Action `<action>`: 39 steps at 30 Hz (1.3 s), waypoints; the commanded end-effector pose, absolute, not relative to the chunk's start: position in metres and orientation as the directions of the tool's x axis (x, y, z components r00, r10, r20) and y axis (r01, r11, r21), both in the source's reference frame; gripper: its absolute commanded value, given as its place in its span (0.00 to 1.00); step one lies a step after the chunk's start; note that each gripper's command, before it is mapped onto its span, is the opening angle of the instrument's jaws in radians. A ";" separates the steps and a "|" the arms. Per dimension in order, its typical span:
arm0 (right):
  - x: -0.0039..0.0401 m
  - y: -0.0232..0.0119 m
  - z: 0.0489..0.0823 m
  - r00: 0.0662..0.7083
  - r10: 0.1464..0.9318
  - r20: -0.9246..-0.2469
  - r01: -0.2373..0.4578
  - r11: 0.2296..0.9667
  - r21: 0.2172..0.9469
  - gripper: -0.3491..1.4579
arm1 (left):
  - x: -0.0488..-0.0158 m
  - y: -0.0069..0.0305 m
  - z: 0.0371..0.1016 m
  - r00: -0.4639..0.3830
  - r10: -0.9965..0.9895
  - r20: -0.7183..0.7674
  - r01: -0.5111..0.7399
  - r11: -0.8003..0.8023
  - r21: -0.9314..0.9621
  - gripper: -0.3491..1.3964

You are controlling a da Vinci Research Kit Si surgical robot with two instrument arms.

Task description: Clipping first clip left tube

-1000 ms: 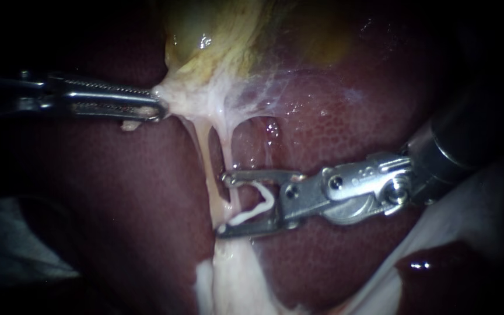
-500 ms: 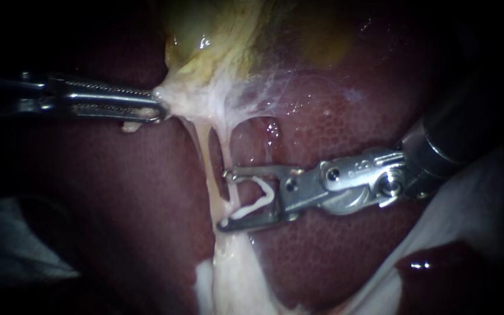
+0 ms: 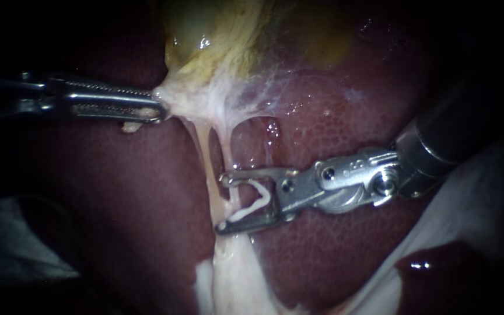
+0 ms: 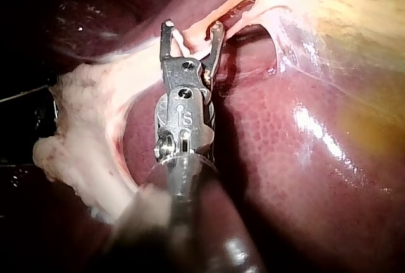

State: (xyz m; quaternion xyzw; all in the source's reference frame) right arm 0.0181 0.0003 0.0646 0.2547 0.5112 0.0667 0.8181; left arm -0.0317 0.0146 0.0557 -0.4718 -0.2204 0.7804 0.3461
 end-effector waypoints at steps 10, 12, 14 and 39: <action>0.0194 -0.0001 0.0653 0.457 0.375 -0.806 0.154 0.860 0.487 0.45 | -0.0317 0.0146 0.0557 -0.315 0.748 -0.584 -0.332 -0.663 -0.671 0.00; 0.0196 -0.0001 0.0654 0.452 0.377 -0.809 0.152 0.861 0.486 0.45 | -0.0317 0.0146 0.0557 -0.315 0.748 -0.584 -0.332 -0.663 -0.671 0.00; 0.0199 -0.0001 0.0655 0.449 0.383 -0.807 0.153 0.857 0.492 0.45 | -0.0317 0.0146 0.0557 -0.315 0.748 -0.584 -0.332 -0.663 -0.671 0.00; 0.0236 -0.0005 0.0671 0.376 0.474 -0.796 0.205 0.796 0.570 0.44 | -0.0319 0.0145 0.0557 -0.315 0.748 -0.584 -0.334 -0.663 -0.670 0.00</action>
